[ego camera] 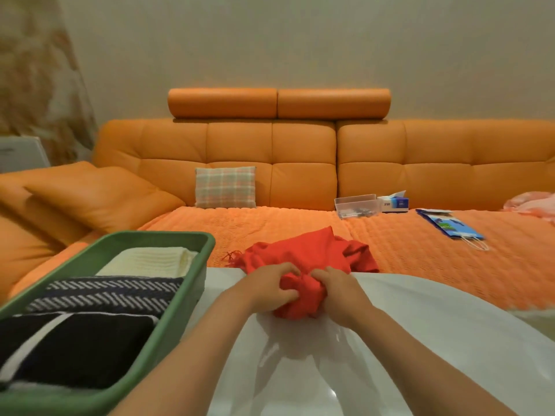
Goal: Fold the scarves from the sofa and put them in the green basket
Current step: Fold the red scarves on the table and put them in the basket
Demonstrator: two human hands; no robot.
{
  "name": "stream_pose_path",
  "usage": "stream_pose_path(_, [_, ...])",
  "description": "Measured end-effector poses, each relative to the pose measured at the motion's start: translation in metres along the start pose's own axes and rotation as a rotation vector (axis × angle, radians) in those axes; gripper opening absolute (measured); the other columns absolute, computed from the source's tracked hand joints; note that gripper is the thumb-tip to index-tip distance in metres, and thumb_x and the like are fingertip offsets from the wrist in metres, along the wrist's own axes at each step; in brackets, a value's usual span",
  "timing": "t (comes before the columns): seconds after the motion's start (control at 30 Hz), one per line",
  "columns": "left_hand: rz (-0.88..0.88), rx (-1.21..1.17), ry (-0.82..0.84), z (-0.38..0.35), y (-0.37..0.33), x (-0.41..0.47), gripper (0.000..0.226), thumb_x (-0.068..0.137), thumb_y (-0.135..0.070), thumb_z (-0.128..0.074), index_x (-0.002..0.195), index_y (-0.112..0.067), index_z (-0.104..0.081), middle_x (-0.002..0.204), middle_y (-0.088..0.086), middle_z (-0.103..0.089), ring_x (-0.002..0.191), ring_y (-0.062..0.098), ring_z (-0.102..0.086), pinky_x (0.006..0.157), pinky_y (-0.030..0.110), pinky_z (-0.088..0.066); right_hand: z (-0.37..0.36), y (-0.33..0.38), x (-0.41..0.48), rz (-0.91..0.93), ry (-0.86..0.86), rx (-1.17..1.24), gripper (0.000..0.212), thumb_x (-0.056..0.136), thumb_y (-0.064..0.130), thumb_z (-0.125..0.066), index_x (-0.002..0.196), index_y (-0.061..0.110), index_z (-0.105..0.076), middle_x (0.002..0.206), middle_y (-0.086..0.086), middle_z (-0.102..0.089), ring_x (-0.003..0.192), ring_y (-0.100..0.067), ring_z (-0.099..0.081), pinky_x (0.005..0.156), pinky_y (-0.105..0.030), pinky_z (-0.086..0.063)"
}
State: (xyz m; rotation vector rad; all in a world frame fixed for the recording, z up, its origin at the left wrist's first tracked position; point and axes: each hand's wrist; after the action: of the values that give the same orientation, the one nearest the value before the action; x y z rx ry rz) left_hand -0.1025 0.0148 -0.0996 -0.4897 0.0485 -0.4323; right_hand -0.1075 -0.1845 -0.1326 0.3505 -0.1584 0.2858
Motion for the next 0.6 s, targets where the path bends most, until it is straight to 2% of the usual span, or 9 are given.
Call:
stream_pose_path(0.03, [-0.017, 0.004, 0.000, -0.005, -0.002, -0.015, 0.033, 0.089, -0.022, -0.062, 0.121, -0.028, -0.064, 0.110, -0.006, -0.067, 0.100, 0.013, -0.060, 0.087, 0.028, -0.046, 0.001, 0.002, -0.016, -0.001, 0.014, -0.020, 0.042, 0.080, 0.018, -0.057, 0.118, 0.033, -0.065, 0.099, -0.001, -0.057, 0.097, -0.029, -0.058, 0.080, -0.040, -0.045])
stream_pose_path(0.1, [-0.030, -0.015, 0.008, -0.016, -0.004, -0.044, 0.030, 0.088, -0.009, -0.058, 0.109, -0.023, -0.073, 0.102, -0.003, -0.072, 0.094, 0.016, -0.064, 0.084, 0.031, -0.050, -0.001, 0.007, -0.046, 0.003, 0.041, -0.038, 0.041, 0.080, 0.015, -0.053, 0.113, 0.033, -0.070, 0.097, -0.001, -0.054, 0.097, -0.029, -0.057, 0.078, -0.037, -0.045])
stream_pose_path(0.2, [0.008, -0.032, -0.037, -0.031, -0.009, -0.086, 0.030, 0.092, -0.008, -0.053, 0.107, -0.023, -0.074, 0.104, -0.001, -0.071, 0.095, 0.018, -0.064, 0.084, 0.027, -0.049, -0.002, 0.018, -0.086, 0.009, 0.079, 0.012, 0.052, 0.081, 0.004, -0.053, 0.120, 0.034, -0.069, 0.103, -0.002, -0.054, 0.101, -0.027, -0.057, 0.081, -0.034, -0.045])
stream_pose_path(0.3, [0.081, 0.000, -0.120, -0.037, -0.010, -0.121, 0.026, 0.095, -0.012, -0.046, 0.105, -0.023, -0.067, 0.107, 0.002, -0.069, 0.098, 0.025, -0.063, 0.080, 0.029, -0.045, 0.000, 0.030, -0.122, -0.022, 0.094, 0.025, 0.076, 0.082, 0.001, -0.052, 0.148, 0.036, -0.039, 0.122, -0.002, -0.045, 0.109, -0.027, -0.055, 0.089, -0.036, -0.046])
stream_pose_path(0.37, [0.155, 0.073, -0.163, -0.032, -0.014, -0.136, 0.027, 0.094, -0.014, -0.041, 0.108, -0.025, -0.062, 0.112, 0.006, -0.068, 0.101, 0.029, -0.062, 0.082, 0.034, -0.048, 0.002, 0.033, -0.139, -0.028, 0.102, -0.005, 0.086, 0.081, 0.002, -0.054, 0.155, 0.036, -0.024, 0.133, -0.002, -0.038, 0.115, -0.028, -0.053, 0.091, -0.037, -0.047])
stream_pose_path(0.43, [0.253, 0.240, -0.189, -0.020, -0.021, -0.148, 0.029, 0.091, -0.012, -0.039, 0.110, -0.025, -0.057, 0.115, 0.007, -0.066, 0.105, 0.031, -0.061, 0.083, 0.036, -0.047, 0.005, 0.032, -0.151, -0.030, 0.100, -0.046, 0.089, 0.082, 0.006, -0.059, 0.155, 0.040, -0.021, 0.136, 0.000, -0.035, 0.116, -0.027, -0.054, 0.090, -0.038, -0.049])
stream_pose_path(0.47, [0.306, 0.324, -0.208, -0.014, -0.025, -0.153, 0.030, 0.090, -0.010, -0.038, 0.112, -0.023, -0.055, 0.117, 0.007, -0.065, 0.108, 0.030, -0.061, 0.083, 0.036, -0.047, 0.008, 0.032, -0.155, -0.028, 0.090, -0.059, 0.086, 0.082, 0.010, -0.061, 0.153, 0.042, -0.024, 0.137, 0.001, -0.035, 0.117, -0.026, -0.054, 0.091, -0.039, -0.049])
stream_pose_path(0.53, [0.399, 0.447, -0.231, -0.003, -0.027, -0.163, 0.032, 0.092, -0.008, -0.038, 0.116, -0.021, -0.056, 0.120, 0.005, -0.064, 0.111, 0.028, -0.061, 0.085, 0.037, -0.048, 0.018, 0.029, -0.158, -0.038, 0.083, -0.091, 0.066, 0.086, 0.019, -0.060, 0.145, 0.044, -0.041, 0.134, 0.002, -0.041, 0.117, -0.025, -0.054, 0.094, -0.037, -0.048])
stream_pose_path(0.6, [0.497, 0.515, -0.142, 0.001, -0.022, -0.170, 0.035, 0.094, -0.007, -0.040, 0.122, -0.018, -0.058, 0.126, 0.006, -0.062, 0.115, 0.027, -0.061, 0.089, 0.039, -0.051, 0.031, 0.027, -0.161, -0.066, 0.162, -0.285, 0.044, 0.090, 0.020, -0.056, 0.129, 0.039, -0.058, 0.128, 0.000, -0.053, 0.117, -0.027, -0.054, 0.094, -0.036, -0.047])
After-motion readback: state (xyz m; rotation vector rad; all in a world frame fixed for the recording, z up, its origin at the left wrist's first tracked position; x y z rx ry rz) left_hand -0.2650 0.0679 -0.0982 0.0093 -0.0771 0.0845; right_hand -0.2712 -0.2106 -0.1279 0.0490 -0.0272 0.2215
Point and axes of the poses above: each hand's wrist, its own x-axis towards the middle knuckle, its own z-axis out of the back of the hand, y = z × x
